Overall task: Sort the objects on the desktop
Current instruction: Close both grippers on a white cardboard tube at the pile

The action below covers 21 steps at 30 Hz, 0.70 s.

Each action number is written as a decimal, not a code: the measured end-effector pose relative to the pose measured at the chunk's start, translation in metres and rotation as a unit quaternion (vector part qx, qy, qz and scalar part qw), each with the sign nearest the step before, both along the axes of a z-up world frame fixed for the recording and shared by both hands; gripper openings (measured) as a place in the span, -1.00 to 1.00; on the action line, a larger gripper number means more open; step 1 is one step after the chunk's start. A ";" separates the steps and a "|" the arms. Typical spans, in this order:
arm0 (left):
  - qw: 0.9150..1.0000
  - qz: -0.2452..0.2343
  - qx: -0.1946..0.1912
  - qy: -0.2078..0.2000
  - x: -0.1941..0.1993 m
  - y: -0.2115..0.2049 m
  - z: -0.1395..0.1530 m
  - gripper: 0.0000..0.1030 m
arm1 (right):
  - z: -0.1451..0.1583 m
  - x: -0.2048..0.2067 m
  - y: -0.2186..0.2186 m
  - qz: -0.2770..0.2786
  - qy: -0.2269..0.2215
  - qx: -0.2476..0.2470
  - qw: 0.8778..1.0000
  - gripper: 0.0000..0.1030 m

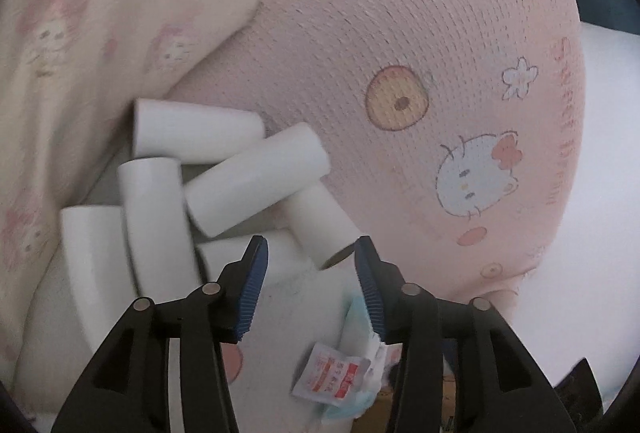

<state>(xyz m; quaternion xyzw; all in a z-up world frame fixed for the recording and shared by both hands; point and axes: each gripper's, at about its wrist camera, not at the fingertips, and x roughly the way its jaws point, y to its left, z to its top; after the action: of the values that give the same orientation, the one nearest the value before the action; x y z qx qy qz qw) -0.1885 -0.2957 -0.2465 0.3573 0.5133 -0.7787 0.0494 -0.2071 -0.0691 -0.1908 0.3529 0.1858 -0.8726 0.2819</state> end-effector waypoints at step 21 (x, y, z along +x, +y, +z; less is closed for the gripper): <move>0.988 0.007 0.151 0.003 -0.050 -0.014 -0.052 0.13 | -0.054 -0.077 -0.035 0.020 -0.080 -0.047 0.995 0.35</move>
<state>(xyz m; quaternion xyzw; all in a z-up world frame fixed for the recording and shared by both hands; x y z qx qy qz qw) -0.2386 -0.3099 -0.2989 0.3544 0.6279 -0.6929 -0.0015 -0.2839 -0.1042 -0.2447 0.4043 0.1281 -0.8437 0.3291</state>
